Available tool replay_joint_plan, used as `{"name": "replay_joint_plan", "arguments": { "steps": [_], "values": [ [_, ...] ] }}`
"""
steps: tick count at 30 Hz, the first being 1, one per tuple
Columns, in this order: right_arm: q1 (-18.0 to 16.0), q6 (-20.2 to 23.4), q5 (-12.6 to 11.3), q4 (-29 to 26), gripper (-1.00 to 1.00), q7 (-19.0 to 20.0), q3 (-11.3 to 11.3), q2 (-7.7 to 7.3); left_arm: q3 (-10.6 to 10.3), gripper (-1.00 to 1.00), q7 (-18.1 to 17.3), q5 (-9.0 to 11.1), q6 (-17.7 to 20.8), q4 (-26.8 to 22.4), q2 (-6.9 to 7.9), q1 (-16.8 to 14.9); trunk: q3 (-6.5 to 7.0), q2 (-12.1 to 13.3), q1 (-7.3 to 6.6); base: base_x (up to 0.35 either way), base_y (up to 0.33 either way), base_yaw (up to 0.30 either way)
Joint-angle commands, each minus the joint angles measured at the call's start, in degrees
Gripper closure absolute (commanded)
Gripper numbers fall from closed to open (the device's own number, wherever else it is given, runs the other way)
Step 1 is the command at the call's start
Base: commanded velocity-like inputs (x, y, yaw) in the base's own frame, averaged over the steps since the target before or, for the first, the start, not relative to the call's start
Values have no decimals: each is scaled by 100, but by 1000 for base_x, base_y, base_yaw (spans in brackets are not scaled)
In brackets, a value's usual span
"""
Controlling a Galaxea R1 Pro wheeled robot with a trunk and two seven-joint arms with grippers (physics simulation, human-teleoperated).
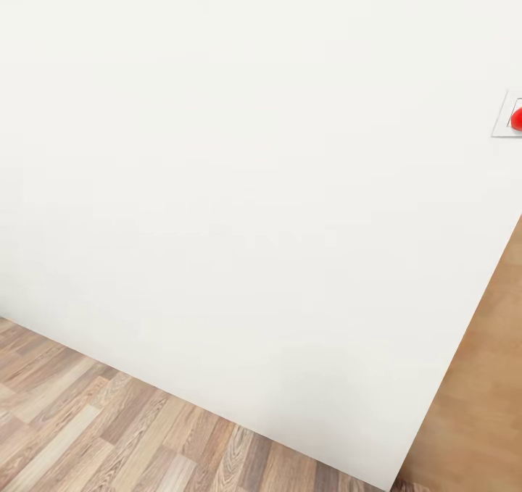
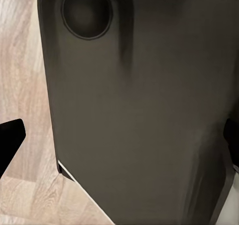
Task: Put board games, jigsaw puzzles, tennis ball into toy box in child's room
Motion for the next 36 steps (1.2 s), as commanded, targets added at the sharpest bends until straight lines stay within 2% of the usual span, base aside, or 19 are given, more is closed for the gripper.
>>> {"name": "replay_joint_plan", "arguments": {
  "steps": [1, 12, 32, 36],
  "values": [
    [-1, -1, -8, 0, -100, -1, 0, 1, 5, -100, -3, 2, 0, 0, 0, -1, -3, -2, 0, 0, 0, 0],
    [-1, 1, -6, 0, -100, 4, -4, -3, 12, -100, -4, 8, -9, 0, 3, -1, -5, -2, 0, 0, 0, 35],
    [-1, 7, -10, 0, -100, -1, -11, 51, 5, -100, -8, 3, -31, 0, -16, -1, -43, -2, 0, 0, 0, 260],
    [-1, 7, -9, 0, -100, -1, -13, 53, 3, -100, -12, 0, -43, 0, -15, -1, 21, 158, -88, 0, 0, 276]
  ]
}}
